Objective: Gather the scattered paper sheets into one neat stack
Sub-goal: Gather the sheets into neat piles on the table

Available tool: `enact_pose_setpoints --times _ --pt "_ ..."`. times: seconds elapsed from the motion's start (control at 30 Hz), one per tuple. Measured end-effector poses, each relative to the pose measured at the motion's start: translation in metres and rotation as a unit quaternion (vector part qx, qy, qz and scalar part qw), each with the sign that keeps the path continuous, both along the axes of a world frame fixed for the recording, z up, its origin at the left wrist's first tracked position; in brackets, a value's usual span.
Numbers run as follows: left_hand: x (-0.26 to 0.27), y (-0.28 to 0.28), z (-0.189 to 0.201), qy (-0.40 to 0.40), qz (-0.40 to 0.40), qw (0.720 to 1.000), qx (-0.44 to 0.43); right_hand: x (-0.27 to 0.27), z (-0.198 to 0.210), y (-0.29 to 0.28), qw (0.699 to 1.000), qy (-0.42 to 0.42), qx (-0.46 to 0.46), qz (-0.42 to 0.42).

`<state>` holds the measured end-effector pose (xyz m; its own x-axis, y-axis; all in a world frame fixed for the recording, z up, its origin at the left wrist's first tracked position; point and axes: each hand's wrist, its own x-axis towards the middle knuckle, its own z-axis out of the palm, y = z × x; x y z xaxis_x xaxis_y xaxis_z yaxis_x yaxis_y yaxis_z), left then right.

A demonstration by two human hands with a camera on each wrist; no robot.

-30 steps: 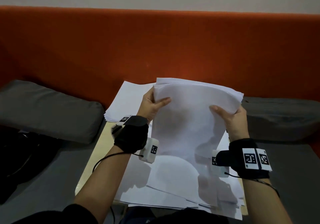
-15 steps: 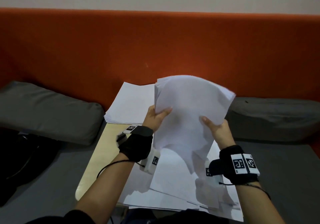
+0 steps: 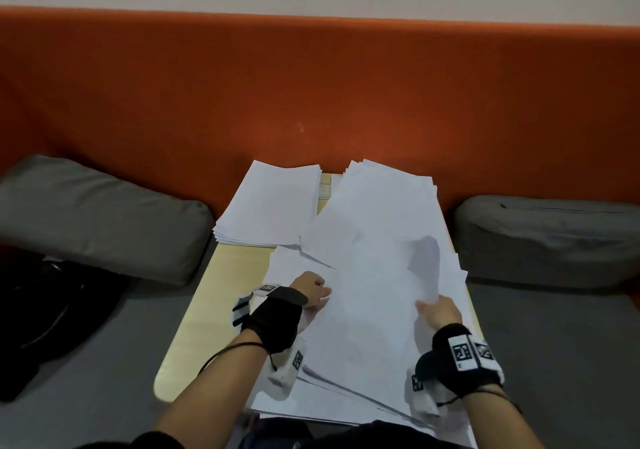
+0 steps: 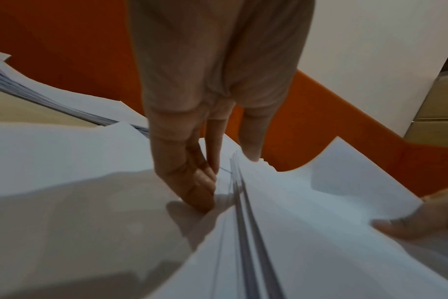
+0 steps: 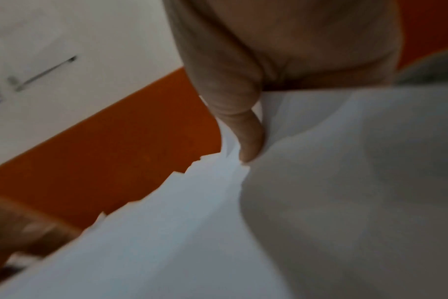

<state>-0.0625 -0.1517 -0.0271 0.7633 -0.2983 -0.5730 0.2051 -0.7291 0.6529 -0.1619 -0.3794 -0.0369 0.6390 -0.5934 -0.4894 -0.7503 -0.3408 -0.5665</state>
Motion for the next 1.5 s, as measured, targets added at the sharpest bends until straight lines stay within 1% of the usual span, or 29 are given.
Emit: enact_pose_setpoints --times 0.1,0.17,0.23,0.3,0.43,0.57,0.7,0.87,1.03,1.23,1.37,1.5 --pt "0.001 -0.002 -0.003 -0.013 -0.027 0.999 0.027 0.004 -0.003 0.014 0.993 0.076 -0.086 0.018" --pt "0.002 -0.001 -0.004 -0.023 -0.055 0.997 0.042 0.009 -0.002 0.018 0.99 0.092 -0.102 0.013" --pt "0.001 0.0 -0.002 -0.027 -0.07 0.996 0.042 0.012 -0.002 0.022 0.99 0.094 -0.104 -0.002" --pt "0.0 0.0 -0.001 -0.04 -0.084 0.994 0.06 0.011 -0.002 0.022 0.991 0.088 -0.095 -0.014" --pt "0.001 -0.002 -0.001 -0.052 -0.106 0.99 0.071 0.009 0.0 0.019 0.997 0.06 -0.049 -0.008" --pt "0.0 -0.001 -0.001 -0.046 -0.115 0.99 0.075 0.006 0.005 0.021 0.993 0.086 -0.072 -0.032" --pt "0.0 0.0 0.0 -0.053 -0.128 0.987 0.076 0.005 0.008 0.022 0.994 0.079 -0.068 -0.043" --pt "-0.003 0.001 -0.001 -0.054 -0.127 0.988 0.071 0.004 0.009 0.019 0.998 0.054 -0.023 -0.032" --pt "-0.005 0.003 -0.008 -0.024 -0.095 0.994 0.04 -0.002 0.013 0.019 0.992 0.089 -0.069 -0.059" --pt "-0.006 0.002 -0.007 -0.019 -0.09 0.995 0.036 0.0 0.009 0.019 0.996 0.055 -0.035 -0.06" --pt "-0.007 0.003 -0.007 -0.014 -0.079 0.996 0.036 -0.003 0.011 0.018 0.992 0.086 -0.065 -0.072" --pt "-0.008 0.003 -0.008 -0.018 -0.083 0.996 0.034 -0.006 0.012 0.016 0.993 0.075 -0.05 -0.082"
